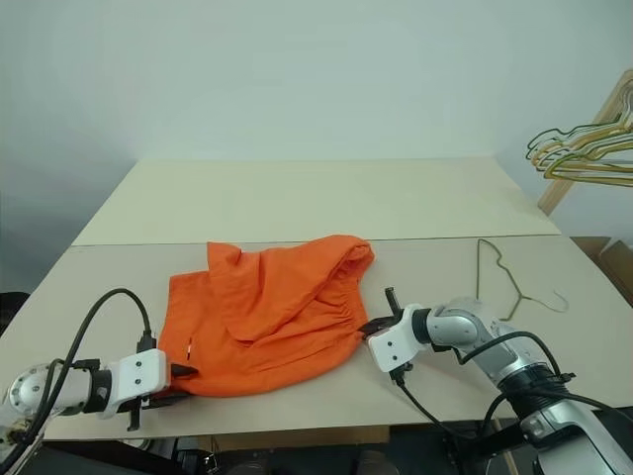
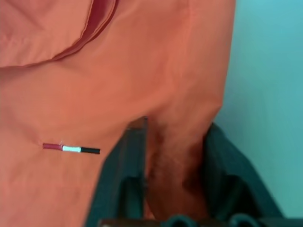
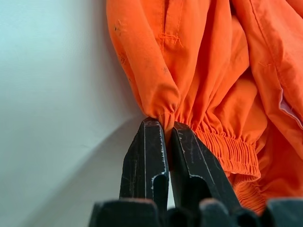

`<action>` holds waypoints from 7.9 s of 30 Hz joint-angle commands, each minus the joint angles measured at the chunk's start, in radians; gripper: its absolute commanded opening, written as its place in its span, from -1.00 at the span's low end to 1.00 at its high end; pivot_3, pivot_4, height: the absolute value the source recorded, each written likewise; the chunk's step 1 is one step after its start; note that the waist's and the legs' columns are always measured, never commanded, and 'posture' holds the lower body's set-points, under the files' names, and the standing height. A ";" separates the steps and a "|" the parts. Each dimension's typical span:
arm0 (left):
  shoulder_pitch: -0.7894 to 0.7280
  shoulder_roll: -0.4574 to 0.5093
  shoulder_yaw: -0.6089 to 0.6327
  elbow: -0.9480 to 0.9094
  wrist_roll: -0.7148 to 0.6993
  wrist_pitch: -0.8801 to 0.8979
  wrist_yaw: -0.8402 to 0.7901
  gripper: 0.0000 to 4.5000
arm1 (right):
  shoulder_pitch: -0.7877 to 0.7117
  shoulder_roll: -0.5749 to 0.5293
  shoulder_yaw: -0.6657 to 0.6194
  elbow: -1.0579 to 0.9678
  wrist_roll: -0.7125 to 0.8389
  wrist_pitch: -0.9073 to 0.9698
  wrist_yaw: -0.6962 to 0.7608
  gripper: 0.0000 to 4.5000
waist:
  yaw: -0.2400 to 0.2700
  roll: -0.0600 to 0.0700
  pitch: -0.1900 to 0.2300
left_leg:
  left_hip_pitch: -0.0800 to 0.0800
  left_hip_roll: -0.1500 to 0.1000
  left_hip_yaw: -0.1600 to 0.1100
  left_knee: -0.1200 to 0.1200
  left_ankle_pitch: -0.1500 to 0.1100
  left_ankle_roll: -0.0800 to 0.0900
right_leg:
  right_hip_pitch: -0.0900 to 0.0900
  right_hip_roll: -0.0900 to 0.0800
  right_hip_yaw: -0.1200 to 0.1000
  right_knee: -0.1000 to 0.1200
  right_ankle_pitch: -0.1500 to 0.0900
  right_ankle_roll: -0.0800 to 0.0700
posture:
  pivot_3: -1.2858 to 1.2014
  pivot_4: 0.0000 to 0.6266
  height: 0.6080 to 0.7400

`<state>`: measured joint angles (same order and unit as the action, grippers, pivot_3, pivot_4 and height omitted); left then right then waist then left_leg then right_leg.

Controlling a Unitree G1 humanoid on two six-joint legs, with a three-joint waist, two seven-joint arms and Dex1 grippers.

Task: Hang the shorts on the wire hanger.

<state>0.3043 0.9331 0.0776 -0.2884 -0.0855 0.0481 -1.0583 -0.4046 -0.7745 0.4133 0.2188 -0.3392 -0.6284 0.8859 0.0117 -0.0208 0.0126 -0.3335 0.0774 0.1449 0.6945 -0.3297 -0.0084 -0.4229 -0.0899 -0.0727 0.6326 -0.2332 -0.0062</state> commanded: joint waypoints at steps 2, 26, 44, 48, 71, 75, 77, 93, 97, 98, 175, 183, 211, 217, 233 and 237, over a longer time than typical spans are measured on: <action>-0.001 0.004 0.017 -0.007 -0.007 -0.009 0.008 -1.00 | 0.029 -0.033 -0.052 -0.088 0.056 0.062 0.024 -1.00 | 0.001 0.000 0.000 | 0.000 0.000 0.000 0.000 0.000 0.000 | 0.000 0.000 0.000 0.000 0.000 0.000 | 0.10 -1.00 1.00; -0.987 -0.333 0.079 0.301 0.124 0.100 0.663 -1.00 | -0.523 0.156 -0.224 0.110 0.200 0.649 -0.290 -1.00 | 0.016 -0.001 -0.001 | -0.003 -0.002 -0.002 0.004 0.001 0.000 | 0.001 0.001 -0.002 -0.003 0.007 0.000 | 0.09 -1.00 1.00; -0.339 -0.080 0.370 -0.200 -0.246 0.155 0.244 -1.00 | -0.260 0.165 -0.157 -0.021 0.076 0.168 -0.367 -1.00 | -0.084 0.001 -0.002 | 0.000 -0.008 -0.005 -0.010 0.002 0.000 | 0.002 -0.014 -0.028 -0.005 0.003 0.007 | 0.10 -1.00 1.00; 0.005 -0.020 0.267 -0.211 -0.093 0.092 0.138 -1.00 | -0.133 0.099 -0.045 -0.025 0.028 0.063 -0.240 -1.00 | -0.062 0.002 0.000 | 0.001 -0.007 -0.004 -0.001 0.002 -0.001 | 0.002 -0.014 -0.024 0.001 0.001 0.006 | 0.11 -1.00 1.00; 0.334 0.032 0.166 -0.396 0.031 0.080 -0.007 -1.00 | 0.018 -0.184 0.001 -0.215 0.210 0.085 0.296 -1.00 | 0.004 0.004 0.000 | 0.000 -0.006 -0.005 0.001 -0.002 0.007 | 0.001 -0.013 -0.023 -0.001 0.004 0.000 | 0.11 -1.00 1.00; 0.309 0.030 0.157 -0.367 0.054 0.066 0.005 -0.70 | 0.030 -0.205 -0.014 -0.257 0.232 0.137 0.331 -0.58 | 0.006 0.004 0.000 | 0.000 -0.006 -0.005 0.002 -0.005 0.012 | 0.002 -0.013 -0.024 -0.001 0.004 0.000 | 0.11 -1.00 1.00; 0.310 0.035 0.169 -0.366 0.052 0.059 -0.007 -0.43 | 0.040 -0.223 -0.028 -0.263 0.254 0.153 0.349 -0.28 | 0.005 0.003 0.000 | 0.000 -0.006 -0.005 0.002 -0.004 0.011 | 0.001 -0.013 -0.024 -0.001 0.004 0.000 | 0.11 -1.00 1.00; 0.023 -0.157 0.412 -0.453 -0.499 0.324 0.113 0.98 | 0.122 -0.145 -0.521 -0.392 0.712 1.196 -0.110 1.00 | 0.015 0.001 -0.002 | -0.002 -0.006 -0.009 0.004 -0.006 0.014 | 0.004 -0.014 -0.023 -0.001 0.005 -0.001 | 0.08 -1.00 1.00; -0.070 -0.174 0.333 -0.472 -0.548 0.377 0.168 0.98 | 0.046 -0.031 -0.610 -0.374 0.739 1.557 -0.342 1.00 | 0.010 0.002 -0.003 | -0.003 -0.008 -0.007 0.004 -0.003 0.008 | 0.002 -0.014 -0.023 -0.001 0.005 -0.001 | 0.06 -1.00 1.00; -0.083 -0.171 0.313 -0.475 -0.545 0.382 0.173 0.98 | 0.019 -0.005 -0.628 -0.360 0.740 1.636 -0.388 1.00 | 0.005 0.003 -0.003 | -0.003 -0.008 -0.006 0.004 -0.003 0.008 | 0.002 -0.014 -0.023 -0.001 0.005 -0.001 | 0.05 -1.00 1.00; -0.804 -0.743 0.253 -0.091 -1.015 0.696 0.953 1.00 | 0.085 0.464 -0.159 -0.546 0.292 0.775 -0.589 -0.99 | -0.041 0.006 0.004 | 0.011 -0.004 -0.007 -0.001 -0.003 0.002 | 0.018 -0.007 -0.016 -0.005 0.004 0.002 | 0.06 -1.00 1.00; -0.825 -0.757 0.254 -0.062 -1.077 0.690 0.974 1.00 | 0.101 0.496 -0.145 -0.540 0.268 0.708 -0.571 -0.99 | -0.039 0.003 0.006 | 0.011 -0.004 -0.006 0.000 -0.003 0.002 | 0.018 -0.007 -0.019 -0.007 0.004 0.002 | 0.06 -1.00 1.00; -0.758 -0.712 0.086 -0.056 -0.743 0.490 0.845 -1.00 | 0.124 0.490 -0.152 -0.511 0.218 0.649 -0.512 0.08 | -0.033 0.002 0.006 | 0.011 -0.004 -0.006 0.000 -0.003 0.002 | 0.018 -0.007 -0.020 -0.007 0.004 0.002 | 0.05 -1.00 1.00; -0.750 -0.636 0.121 -0.060 -0.729 0.447 0.701 -1.00 | 0.168 0.444 -0.326 -0.648 0.673 1.031 -0.320 0.53 | -0.027 0.002 0.007 | 0.010 -0.004 -0.007 0.000 -0.003 0.002 | 0.017 -0.007 -0.021 -0.008 0.004 0.002 | 0.05 -1.00 1.00; -0.745 -0.451 0.320 -0.038 -1.274 0.591 0.280 -1.00 | -0.075 0.080 -0.371 -0.414 1.222 1.574 0.259 0.53 | -0.027 0.001 0.010 | 0.011 -0.004 -0.009 0.001 -0.008 0.012 | 0.019 -0.007 -0.021 -0.007 0.003 0.000 | 0.05 -1.00 1.00; -0.730 -0.463 0.299 -0.051 -1.272 0.590 0.281 -1.00 | -0.130 0.140 -0.347 -0.391 1.220 1.580 0.249 0.53 | -0.026 0.001 0.010 | 0.009 -0.004 -0.008 0.001 -0.005 0.005 | 0.017 -0.007 -0.022 -0.008 0.003 0.000 | 0.05 -1.00 1.00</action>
<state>-0.4210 0.4713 0.3809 -0.3165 -1.3388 0.6387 -0.7686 -0.5073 -0.6419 0.0712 -0.1699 0.8750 0.9636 1.1311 -0.0148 -0.0194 0.0223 -0.3242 0.0737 0.1368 0.6952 -0.3344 -0.0031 -0.4055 -0.0973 -0.0951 0.6246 -0.2297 -0.0060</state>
